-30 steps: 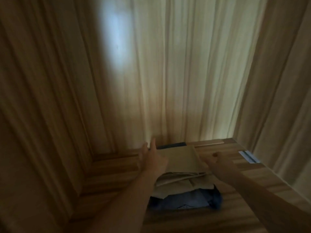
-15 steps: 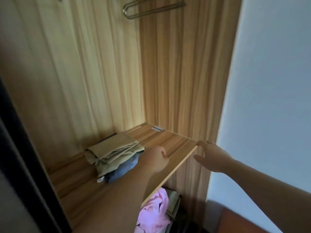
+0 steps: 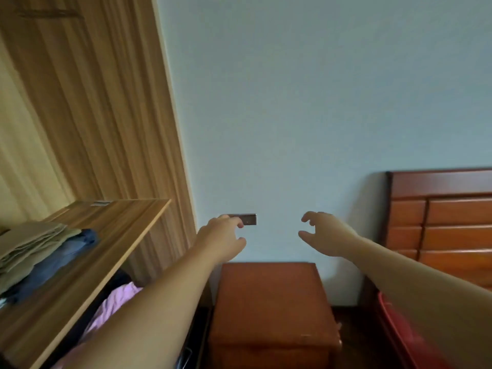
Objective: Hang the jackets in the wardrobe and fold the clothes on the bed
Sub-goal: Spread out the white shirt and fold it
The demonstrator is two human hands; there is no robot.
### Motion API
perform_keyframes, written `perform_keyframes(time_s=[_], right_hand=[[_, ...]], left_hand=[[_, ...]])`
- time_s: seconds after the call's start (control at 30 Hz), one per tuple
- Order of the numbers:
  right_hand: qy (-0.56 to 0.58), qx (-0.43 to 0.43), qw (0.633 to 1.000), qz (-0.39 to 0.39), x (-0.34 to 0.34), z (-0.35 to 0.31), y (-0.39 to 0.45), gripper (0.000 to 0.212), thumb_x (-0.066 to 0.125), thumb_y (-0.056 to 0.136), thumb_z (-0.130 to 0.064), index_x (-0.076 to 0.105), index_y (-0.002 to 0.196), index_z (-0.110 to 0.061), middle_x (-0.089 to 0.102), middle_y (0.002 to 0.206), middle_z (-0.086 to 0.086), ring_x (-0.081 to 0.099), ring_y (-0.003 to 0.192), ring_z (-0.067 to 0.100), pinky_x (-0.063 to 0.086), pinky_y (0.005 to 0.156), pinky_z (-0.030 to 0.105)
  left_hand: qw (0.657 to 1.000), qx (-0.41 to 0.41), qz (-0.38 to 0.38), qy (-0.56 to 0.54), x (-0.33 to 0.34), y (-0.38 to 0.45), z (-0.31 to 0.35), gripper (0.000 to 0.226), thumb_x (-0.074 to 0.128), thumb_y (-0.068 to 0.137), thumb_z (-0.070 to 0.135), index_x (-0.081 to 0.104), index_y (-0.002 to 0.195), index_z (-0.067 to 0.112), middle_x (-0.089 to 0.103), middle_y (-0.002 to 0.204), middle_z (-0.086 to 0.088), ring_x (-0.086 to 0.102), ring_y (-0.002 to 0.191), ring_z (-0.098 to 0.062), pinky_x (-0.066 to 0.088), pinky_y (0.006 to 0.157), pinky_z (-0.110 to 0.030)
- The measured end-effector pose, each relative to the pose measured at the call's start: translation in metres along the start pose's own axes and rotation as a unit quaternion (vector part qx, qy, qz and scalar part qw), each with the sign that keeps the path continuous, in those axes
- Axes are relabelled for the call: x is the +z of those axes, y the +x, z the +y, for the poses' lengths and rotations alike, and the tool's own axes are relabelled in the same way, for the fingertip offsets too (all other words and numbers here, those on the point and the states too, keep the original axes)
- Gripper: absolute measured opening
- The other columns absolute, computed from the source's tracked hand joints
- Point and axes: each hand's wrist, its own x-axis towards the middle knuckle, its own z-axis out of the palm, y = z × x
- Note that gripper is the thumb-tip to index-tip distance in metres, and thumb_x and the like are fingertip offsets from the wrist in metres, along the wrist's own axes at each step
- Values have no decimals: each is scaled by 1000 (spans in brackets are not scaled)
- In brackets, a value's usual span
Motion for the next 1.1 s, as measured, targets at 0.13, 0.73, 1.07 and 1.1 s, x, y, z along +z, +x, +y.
perform_keyframes(time_s=[0.13,0.73,1.07,1.1], right_hand=[[15,89,996,19,-14,75,-118,47,55,89,-44,51,131,-24,59,125,0,56,112,20,47,91,32],[-68,456,886,53,-80,149,-529,45,56,87,-44,52,127,-24,58,120,-1,56,103,18,46,80,30],[-17,540,836,94,-78,175,-660,45,59,87,-43,53,129,-26,59,125,1,55,112,20,47,90,32],[-8,544,834,95,-77,181,-670,46,59,86,-42,53,129,-26,58,126,1,55,113,20,47,90,31]], left_hand=[[996,68,-51,2,26,-50,88,43,53,83,42,53,125,35,50,133,7,47,122,-18,43,96,-36],[907,358,-201,-92,106,-206,333,44,53,84,45,51,127,37,50,129,8,51,116,-17,47,92,-38],[871,419,-239,-94,124,-290,422,42,52,85,38,54,127,32,51,131,7,54,113,-17,48,93,-37],[871,419,-242,-87,126,-299,430,41,52,85,38,54,126,32,51,132,7,53,115,-17,48,93,-37]])
